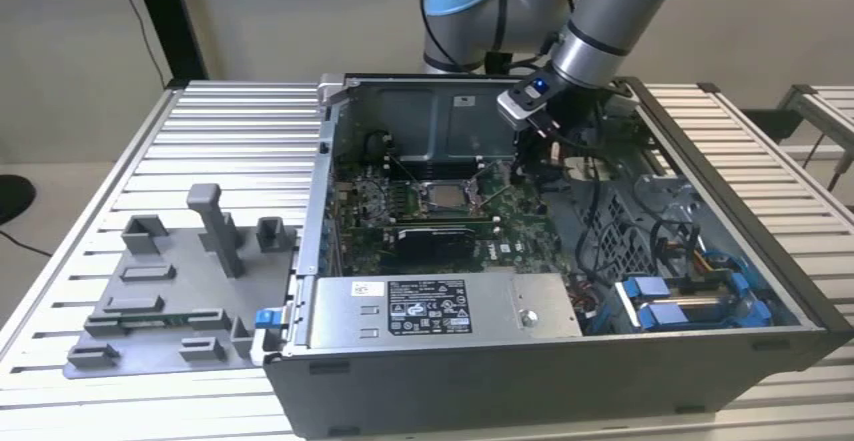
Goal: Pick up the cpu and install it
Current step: 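Close the cpu cover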
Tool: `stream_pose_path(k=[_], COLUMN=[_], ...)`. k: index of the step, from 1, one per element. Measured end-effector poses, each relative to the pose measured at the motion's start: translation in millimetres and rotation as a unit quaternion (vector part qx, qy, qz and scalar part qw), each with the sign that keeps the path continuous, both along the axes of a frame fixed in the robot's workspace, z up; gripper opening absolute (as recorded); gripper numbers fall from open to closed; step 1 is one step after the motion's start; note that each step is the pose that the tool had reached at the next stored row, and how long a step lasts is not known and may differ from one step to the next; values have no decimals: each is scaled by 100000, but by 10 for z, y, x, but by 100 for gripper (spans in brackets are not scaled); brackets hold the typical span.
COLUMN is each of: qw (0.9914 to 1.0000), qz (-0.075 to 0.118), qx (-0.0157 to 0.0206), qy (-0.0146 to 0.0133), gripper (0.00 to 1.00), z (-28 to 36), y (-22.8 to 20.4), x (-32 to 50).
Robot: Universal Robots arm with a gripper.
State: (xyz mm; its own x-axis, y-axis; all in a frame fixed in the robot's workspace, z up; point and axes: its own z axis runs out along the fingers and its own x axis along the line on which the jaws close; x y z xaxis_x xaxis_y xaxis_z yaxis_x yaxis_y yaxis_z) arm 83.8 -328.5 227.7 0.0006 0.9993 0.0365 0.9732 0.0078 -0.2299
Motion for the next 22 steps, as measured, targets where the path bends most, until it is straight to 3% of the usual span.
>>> stream_pose_path(k=[10,22], qw=[100000,100000], qz=[-2,-1], qx=[43,63], qy=[41,42], gripper=[0,0], z=[4,4], y=[0,0], x=[-234,-586])
